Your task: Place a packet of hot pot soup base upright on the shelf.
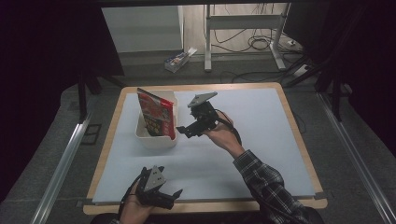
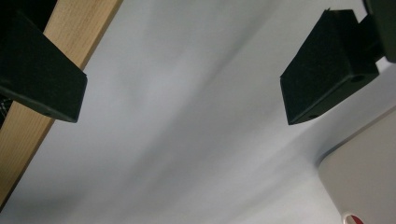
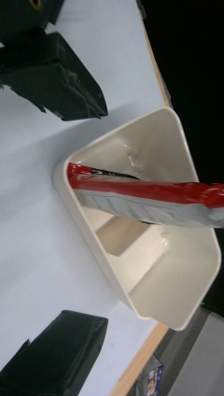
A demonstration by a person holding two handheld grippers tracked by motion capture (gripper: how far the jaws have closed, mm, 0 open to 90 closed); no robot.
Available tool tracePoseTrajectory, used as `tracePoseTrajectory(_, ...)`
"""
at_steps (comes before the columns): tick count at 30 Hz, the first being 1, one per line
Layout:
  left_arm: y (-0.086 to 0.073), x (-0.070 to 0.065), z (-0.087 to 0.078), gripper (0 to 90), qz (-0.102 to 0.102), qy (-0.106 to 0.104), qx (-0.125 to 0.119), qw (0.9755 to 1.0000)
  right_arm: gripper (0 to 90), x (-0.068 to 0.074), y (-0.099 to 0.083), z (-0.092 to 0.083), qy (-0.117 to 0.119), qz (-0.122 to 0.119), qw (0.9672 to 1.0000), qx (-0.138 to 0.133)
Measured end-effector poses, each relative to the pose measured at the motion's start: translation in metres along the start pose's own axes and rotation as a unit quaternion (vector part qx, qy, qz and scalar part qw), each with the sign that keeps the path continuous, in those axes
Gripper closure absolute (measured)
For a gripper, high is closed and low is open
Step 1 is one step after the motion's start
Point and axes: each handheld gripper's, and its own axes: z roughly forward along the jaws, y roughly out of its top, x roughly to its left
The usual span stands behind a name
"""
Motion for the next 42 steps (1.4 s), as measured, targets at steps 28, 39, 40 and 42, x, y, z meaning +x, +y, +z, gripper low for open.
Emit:
tracePoseTrajectory(28, -0.001, 0.006, -0.004, 0.6, 0.008, 0.015, 0.001, 0.9999, 0.0, 0.002, -0.066, -0.039, -0.007, 0.022, 0.9997, 0.006)
tracePoseTrajectory(39, 0.000, 0.006, -0.004, 0.8, 0.007, 0.016, 0.003, 0.9998, 0.0, 0.009, -0.093, -0.074, -0.029, 0.027, 0.9992, 0.005)
tracePoseTrajectory(40, 0.000, 0.006, -0.004, 0.8, 0.008, 0.016, 0.004, 0.9998, 0.0, 0.009, -0.095, -0.078, -0.033, 0.027, 0.9991, 0.005)
tracePoseTrajectory(42, 0.000, 0.006, -0.005, 0.8, 0.011, 0.017, 0.005, 0.9998, 0.0, 0.008, -0.100, -0.084, -0.041, 0.028, 0.9988, 0.003)
